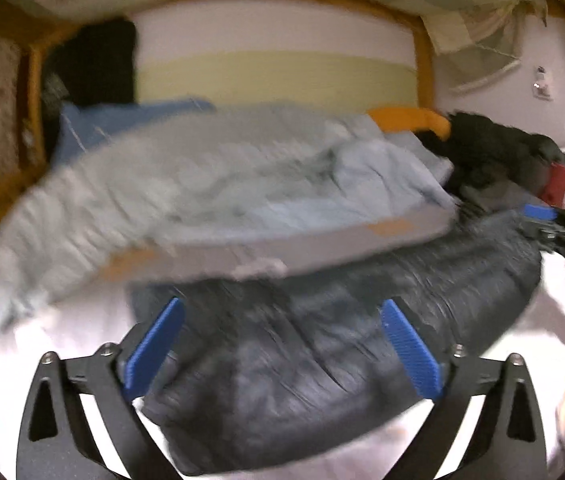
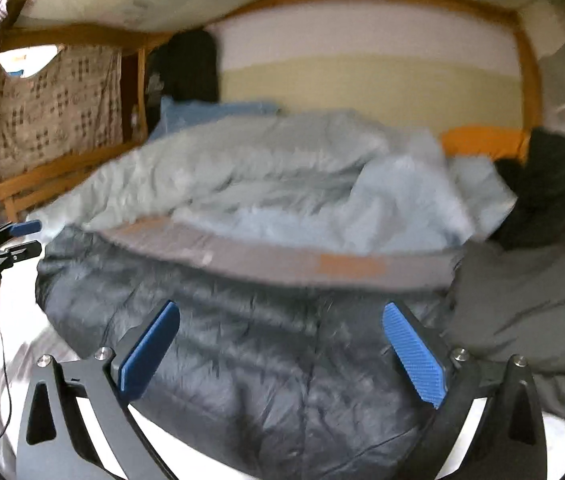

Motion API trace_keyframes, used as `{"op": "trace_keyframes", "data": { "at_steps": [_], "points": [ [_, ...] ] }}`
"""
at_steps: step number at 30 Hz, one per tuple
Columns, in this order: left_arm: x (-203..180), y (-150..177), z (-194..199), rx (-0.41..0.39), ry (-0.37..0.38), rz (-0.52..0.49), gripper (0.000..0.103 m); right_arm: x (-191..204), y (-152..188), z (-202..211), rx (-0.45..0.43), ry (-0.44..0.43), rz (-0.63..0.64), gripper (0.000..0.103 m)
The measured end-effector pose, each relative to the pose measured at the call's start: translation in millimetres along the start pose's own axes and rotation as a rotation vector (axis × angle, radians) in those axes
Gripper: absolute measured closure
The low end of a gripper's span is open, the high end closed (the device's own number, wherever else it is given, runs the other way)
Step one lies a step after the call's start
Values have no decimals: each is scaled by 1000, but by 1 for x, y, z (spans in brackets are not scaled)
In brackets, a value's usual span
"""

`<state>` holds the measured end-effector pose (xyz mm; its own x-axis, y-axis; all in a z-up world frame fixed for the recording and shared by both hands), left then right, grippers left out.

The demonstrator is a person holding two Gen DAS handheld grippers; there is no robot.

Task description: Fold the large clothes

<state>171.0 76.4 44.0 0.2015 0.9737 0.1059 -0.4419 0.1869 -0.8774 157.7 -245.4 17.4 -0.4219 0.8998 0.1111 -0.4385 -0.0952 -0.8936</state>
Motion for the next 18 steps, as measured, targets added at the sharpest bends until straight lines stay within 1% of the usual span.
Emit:
{"op": "trace_keyframes", "data": {
  "at_steps": [3,4,6,8,9,11,13,15,18],
  "points": [
    [2,15,-30,112,31,39,2,-12,15,-24,88,50,-2,0],
    [7,19,-44,161,32,75,2,-18,21,-34,115,45,-23,0],
    [19,26,-67,228,20,146,2,-29,31,-51,171,55,-65,0],
    [34,29,-82,245,-25,216,2,-45,42,-69,227,85,-106,0],
    [39,28,-87,243,-26,242,2,-50,46,-75,241,93,-126,0],
    [41,27,-98,232,-10,257,2,-62,52,-87,244,93,-167,0],
    [46,36,-114,248,-55,249,2,-71,58,-96,242,87,-208,0],
    [52,47,-129,263,-39,277,2,-77,60,-102,223,80,-233,0],
    [61,60,-143,249,10,378,0,-83,65,-111,203,72,-253,0]
  ]
}}
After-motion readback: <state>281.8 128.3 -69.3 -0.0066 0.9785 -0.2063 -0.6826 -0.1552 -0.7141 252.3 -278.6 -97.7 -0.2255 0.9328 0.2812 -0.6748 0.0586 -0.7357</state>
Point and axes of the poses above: each gripper's, at about its wrist camera, not at the fingertips, and z roughly against the way its jaws point, x to its left, y to its underside, the point moved 10 cm from there along -z, roughly the way its jaws point, and after that the axes turned 12 degrees about -y, right-handed, at the moved point
